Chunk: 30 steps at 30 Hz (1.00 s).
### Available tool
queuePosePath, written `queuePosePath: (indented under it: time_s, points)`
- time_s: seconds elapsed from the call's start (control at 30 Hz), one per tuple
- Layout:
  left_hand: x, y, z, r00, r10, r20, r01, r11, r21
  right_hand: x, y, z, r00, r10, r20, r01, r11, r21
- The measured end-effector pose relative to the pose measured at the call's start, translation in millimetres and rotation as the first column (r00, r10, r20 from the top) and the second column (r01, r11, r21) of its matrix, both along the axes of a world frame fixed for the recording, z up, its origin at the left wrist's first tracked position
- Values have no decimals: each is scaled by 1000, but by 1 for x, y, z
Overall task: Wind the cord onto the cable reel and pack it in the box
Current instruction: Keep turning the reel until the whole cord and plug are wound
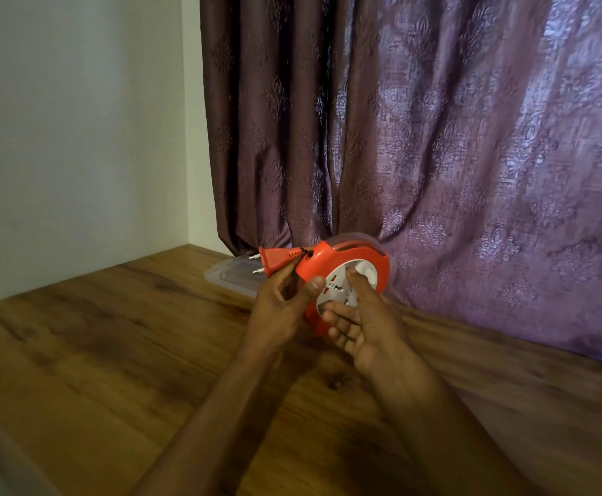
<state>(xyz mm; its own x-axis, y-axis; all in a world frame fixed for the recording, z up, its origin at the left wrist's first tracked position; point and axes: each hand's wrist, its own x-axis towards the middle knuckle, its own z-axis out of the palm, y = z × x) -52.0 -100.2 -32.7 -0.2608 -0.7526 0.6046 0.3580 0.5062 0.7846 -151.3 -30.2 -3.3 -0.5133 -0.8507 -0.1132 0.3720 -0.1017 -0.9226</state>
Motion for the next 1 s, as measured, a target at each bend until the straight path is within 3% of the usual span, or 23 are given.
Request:
queuePosePath:
  time_s: [0.43,0.83,1.0]
  points:
    - [1,-8,-6,982,76,172,-62,994,-88,-4,-4,-6,999,-20,33,20,999,30]
    - [4,-11,-5,999,8,54,-6,999,-44,-1,-6,-5,998,31,55,-30,999,-15]
    - [2,-6,-3,999,3,-34,-2,1000,22,2,-4,-1,998,-27,-55,26,999,-25]
